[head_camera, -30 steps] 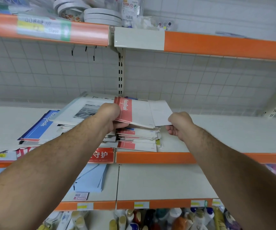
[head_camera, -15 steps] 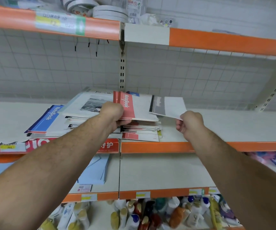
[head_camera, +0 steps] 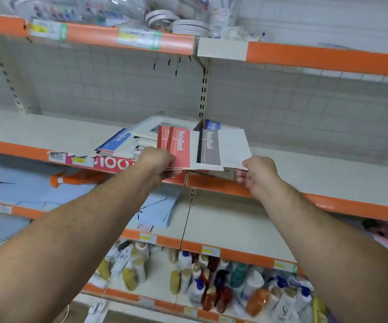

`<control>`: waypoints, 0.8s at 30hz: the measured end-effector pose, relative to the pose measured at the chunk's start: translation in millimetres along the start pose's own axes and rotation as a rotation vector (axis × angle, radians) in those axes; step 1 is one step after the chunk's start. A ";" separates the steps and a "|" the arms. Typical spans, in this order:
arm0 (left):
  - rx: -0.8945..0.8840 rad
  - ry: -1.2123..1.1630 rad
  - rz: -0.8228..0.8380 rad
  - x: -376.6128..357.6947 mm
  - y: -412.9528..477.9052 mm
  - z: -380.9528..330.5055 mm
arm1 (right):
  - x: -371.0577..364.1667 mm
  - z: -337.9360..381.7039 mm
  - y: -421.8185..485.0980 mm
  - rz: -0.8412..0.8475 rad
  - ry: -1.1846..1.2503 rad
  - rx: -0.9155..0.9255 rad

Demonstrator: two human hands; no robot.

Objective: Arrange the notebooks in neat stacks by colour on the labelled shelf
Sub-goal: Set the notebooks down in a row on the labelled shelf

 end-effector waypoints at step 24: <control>0.009 -0.173 -0.496 326.4 -47.7 36.6 | -277.2 -46.8 -168.9 0.569 -0.096 -0.029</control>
Point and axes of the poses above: each hand's wrist, its own y-axis towards the middle knuckle, its own x-axis out of the back of the hand, z = x × y, the point moved 3 cm from there along y, towards the middle knuckle, and after that the axes turned 2 degrees about -z, right-handed, at the moved point
